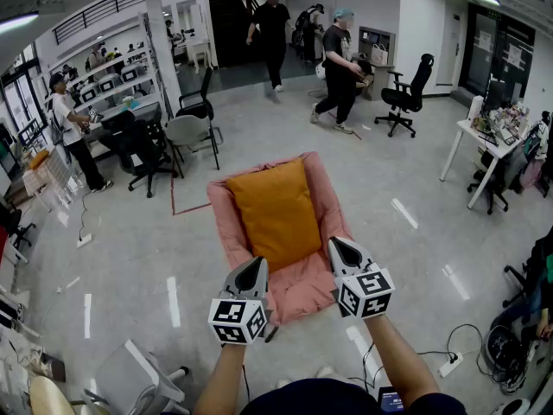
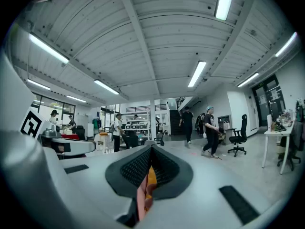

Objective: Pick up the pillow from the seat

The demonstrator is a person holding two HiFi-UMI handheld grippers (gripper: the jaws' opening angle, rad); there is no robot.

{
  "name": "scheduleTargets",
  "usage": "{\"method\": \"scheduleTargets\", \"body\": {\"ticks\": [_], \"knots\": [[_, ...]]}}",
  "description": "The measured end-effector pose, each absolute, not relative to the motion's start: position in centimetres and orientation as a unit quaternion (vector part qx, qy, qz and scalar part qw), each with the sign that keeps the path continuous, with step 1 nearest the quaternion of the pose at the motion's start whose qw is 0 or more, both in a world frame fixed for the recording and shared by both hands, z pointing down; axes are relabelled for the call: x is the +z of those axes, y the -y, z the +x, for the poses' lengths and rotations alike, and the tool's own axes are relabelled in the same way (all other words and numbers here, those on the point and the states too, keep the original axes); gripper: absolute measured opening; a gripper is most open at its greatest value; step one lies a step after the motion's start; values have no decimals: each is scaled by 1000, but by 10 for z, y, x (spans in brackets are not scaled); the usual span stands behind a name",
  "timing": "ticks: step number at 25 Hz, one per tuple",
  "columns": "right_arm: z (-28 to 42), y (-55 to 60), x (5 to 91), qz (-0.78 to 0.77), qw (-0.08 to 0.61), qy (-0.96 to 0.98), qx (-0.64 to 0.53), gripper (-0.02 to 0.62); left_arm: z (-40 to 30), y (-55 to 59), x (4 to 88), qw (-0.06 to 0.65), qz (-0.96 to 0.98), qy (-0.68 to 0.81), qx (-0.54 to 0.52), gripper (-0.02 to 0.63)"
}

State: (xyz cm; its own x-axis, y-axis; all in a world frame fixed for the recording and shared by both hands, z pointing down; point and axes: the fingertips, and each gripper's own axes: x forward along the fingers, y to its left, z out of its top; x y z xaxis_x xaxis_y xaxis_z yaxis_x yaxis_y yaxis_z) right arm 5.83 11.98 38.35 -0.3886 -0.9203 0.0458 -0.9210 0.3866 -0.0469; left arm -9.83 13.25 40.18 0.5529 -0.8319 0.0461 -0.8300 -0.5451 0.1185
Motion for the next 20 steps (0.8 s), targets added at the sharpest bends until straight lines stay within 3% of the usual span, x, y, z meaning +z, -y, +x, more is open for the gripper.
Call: {"method": "scheduleTargets", "body": {"ticks": [20], "knots": [[87, -99, 391, 524, 5, 851, 45, 17, -67, -116, 412, 85, 867, 491, -7, 3]]}}
